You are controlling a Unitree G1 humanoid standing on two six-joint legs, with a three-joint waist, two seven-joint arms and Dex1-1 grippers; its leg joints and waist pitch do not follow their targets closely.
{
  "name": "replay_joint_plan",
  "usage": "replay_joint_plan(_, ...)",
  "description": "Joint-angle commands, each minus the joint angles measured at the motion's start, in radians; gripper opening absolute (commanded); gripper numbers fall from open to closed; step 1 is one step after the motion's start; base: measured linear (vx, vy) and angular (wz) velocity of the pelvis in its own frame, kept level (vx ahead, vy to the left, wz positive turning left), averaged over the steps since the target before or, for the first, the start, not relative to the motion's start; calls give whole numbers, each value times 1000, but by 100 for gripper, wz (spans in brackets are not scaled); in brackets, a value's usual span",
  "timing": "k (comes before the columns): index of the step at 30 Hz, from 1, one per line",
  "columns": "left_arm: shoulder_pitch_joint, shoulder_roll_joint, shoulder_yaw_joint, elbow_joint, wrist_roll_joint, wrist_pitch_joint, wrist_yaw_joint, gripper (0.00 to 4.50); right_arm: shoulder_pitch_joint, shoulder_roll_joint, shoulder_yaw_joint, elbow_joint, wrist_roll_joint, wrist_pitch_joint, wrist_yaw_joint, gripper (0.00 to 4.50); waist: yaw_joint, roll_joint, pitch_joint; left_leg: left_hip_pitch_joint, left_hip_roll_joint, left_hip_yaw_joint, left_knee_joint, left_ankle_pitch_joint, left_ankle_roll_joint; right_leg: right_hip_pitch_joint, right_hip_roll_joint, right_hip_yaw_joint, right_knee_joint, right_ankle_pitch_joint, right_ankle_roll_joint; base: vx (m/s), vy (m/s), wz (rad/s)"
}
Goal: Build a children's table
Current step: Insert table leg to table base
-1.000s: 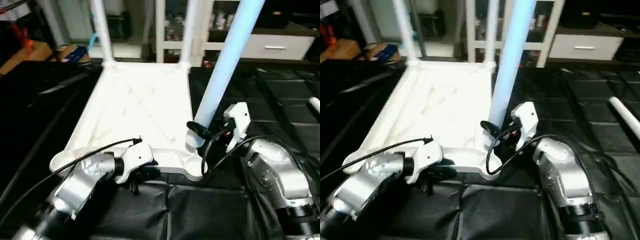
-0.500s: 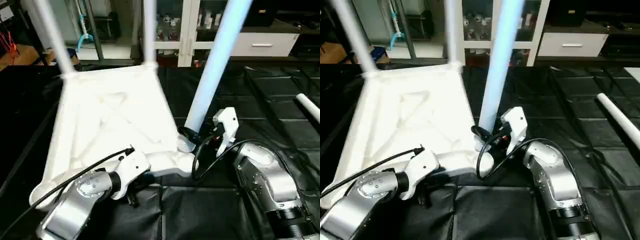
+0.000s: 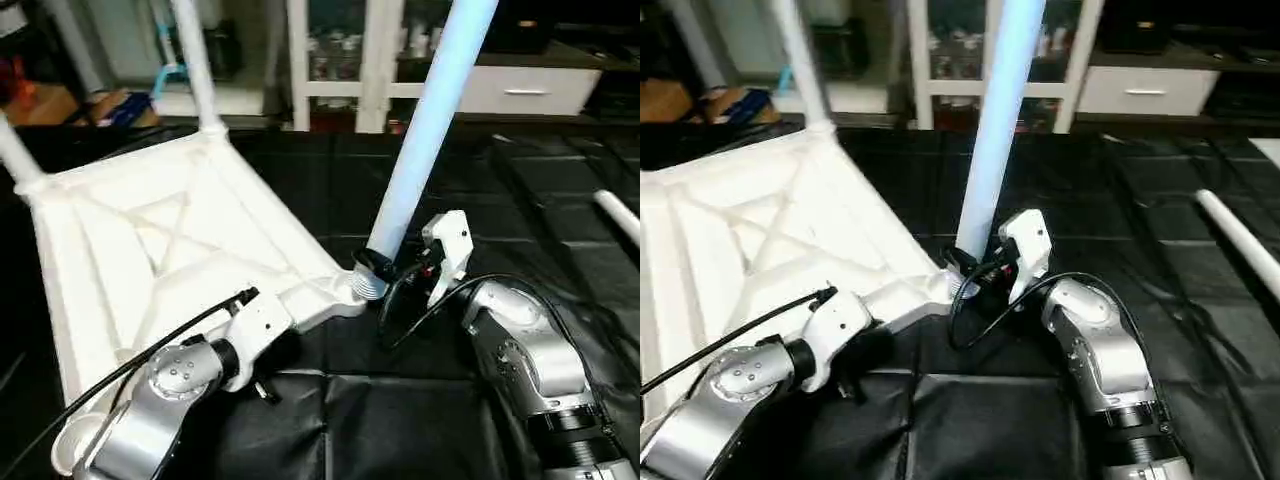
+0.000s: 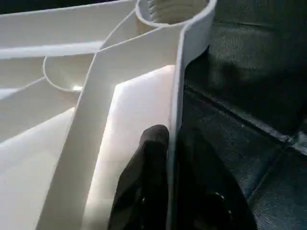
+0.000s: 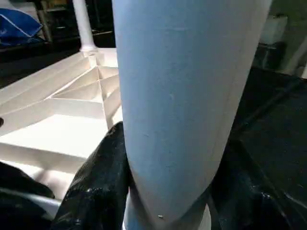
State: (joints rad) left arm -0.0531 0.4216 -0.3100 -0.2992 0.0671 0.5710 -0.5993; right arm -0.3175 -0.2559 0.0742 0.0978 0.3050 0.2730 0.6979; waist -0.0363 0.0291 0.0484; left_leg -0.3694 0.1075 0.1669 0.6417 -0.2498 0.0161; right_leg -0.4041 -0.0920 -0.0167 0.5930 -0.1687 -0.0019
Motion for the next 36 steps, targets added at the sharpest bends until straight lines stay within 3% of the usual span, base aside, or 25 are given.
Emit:
replay_joint_plan(1,13,9,4,-5,-17,13,-20,93,-7,-2,-15,-6,5,-12,-4,188,11,-8,-53,5,104,-42,-103,-110,96,43,-58,30,-50,-92,-292,0,0,0)
replay_joint_plan(4,17,22,6,-10,-12,-4,-30,121,-6,0,-14,-7,7,-10,-5,188,20,-8,-50,8,105,-41,-106,-140,88,41,-57,30,-53,-134,-285,0,0,0)
replay_joint_plan(7,14,25,13,-9,-26,-13,-43,134,-10,0,-15,-2,7,-12,-4,188,24,-7,-48,12,105,-42,-110,-199,51,35,-55,32,-57,-194,-264,0,0,0)
replay_joint_plan(12,-28,31,-13,3,-23,8,-54,148,-19,0,-17,6,6,-15,-3,188,25,-5,-48,11,104,-43,-112,-206,31,36,-55,33,-56,-191,-250,0,0,0)
replay_joint_plan(18,-149,-19,-18,60,-22,55,-36,148,-17,-3,-17,2,6,-16,-3,188,34,-4,-53,10,101,-39,-107,-142,37,43,-57,32,-51,-121,-266,0,0,0)
replay_joint_plan(21,-154,-21,-20,68,-21,54,-35,148,-17,-3,-17,2,6,-16,-3,188,37,-6,-56,8,101,-40,-103,-108,50,46,-59,32,-46,-89,-273,0,0,0)
replay_joint_plan(22,-165,-25,-29,84,-25,73,-42,167,-15,-4,-17,-1,4,-16,-4,188,35,0,-58,8,100,-39,-99,-82,61,47,-58,30,-43,-62,-280,0,0,0)
replay_joint_plan(23,-173,-27,-34,96,-20,84,-38,179,-14,-5,-17,-2,2,-16,-5,188,34,-1,-58,8,100,-39,-99,-78,65,46,-57,30,-44,-55,-283,0,0,0)
replay_joint_plan(25,-185,-28,-43,117,-11,107,-33,183,-13,-8,-18,-3,0,-17,-6,188,36,-3,-56,9,101,-38,-101,-95,68,45,-56,30,-47,-76,-287,0,0,0)
replay_joint_plan(29,-197,-28,-52,137,-4,130,-30,213,-12,-11,-22,-6,2,-14,-7,188,37,-1,-52,11,103,-40,-107,-168,38,44,-56,30,-53,-160,-271,0,0,0)
replay_joint_plan(33,-196,-36,-51,145,-22,132,-44,213,-11,-13,-22,-8,2,-11,-6,188,36,-2,-52,11,102,-41,-109,-196,23,43,-56,31,-56,-185,-259,0,0,0)
replay_joint_plan(36,-187,-70,-28,122,-82,153,-62,213,-12,-14,-24,-9,3,-9,-6,188,38,2,-53,13,103,-40,-109,-188,17,41,-56,31,-55,-161,-263,0,0,0)
